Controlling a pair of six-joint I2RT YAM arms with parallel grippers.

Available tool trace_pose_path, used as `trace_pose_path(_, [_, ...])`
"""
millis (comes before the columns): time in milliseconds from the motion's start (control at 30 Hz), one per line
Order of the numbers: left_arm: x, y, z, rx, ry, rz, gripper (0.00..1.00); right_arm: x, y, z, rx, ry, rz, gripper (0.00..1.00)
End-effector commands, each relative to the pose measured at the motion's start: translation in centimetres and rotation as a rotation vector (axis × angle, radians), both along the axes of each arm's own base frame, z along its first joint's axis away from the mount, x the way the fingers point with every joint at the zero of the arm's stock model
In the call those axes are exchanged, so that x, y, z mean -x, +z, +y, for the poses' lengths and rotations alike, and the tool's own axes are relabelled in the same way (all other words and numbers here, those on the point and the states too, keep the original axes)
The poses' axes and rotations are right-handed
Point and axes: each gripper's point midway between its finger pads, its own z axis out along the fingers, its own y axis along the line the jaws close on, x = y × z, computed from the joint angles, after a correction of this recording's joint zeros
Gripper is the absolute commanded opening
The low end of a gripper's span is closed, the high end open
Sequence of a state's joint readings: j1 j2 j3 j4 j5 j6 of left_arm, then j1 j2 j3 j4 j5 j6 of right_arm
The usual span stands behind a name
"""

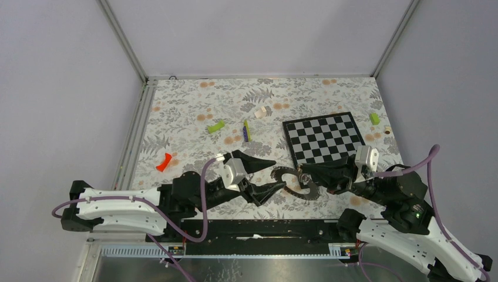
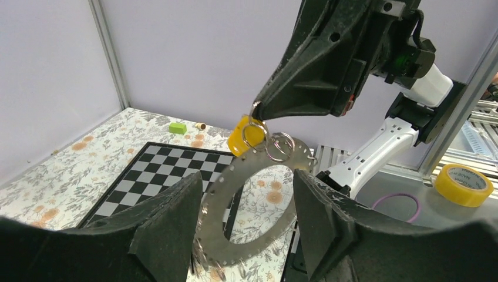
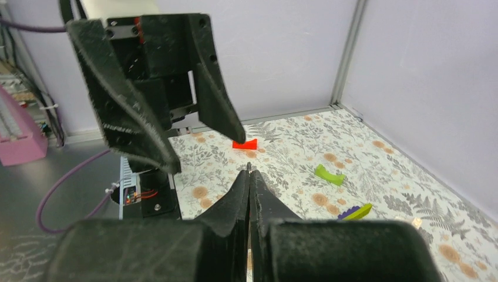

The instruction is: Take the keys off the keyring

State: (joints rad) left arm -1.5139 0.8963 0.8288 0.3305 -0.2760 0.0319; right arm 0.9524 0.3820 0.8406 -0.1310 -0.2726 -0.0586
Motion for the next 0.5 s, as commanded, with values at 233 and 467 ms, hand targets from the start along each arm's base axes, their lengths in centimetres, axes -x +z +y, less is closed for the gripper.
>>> trace_pose_path(233, [-0.3,3.8,0.8,0.128,0.022,0.021,0.6,-2.4,3.2,-1.5,-0.119,-0.156,0.128,0.0])
trace_pose_path(467, [-0.2,4.5,0.1,0.164,0.014,-0.024,0.5,-2.6,2.4,-0.8,-0.098,-0.148,0.186,0.0])
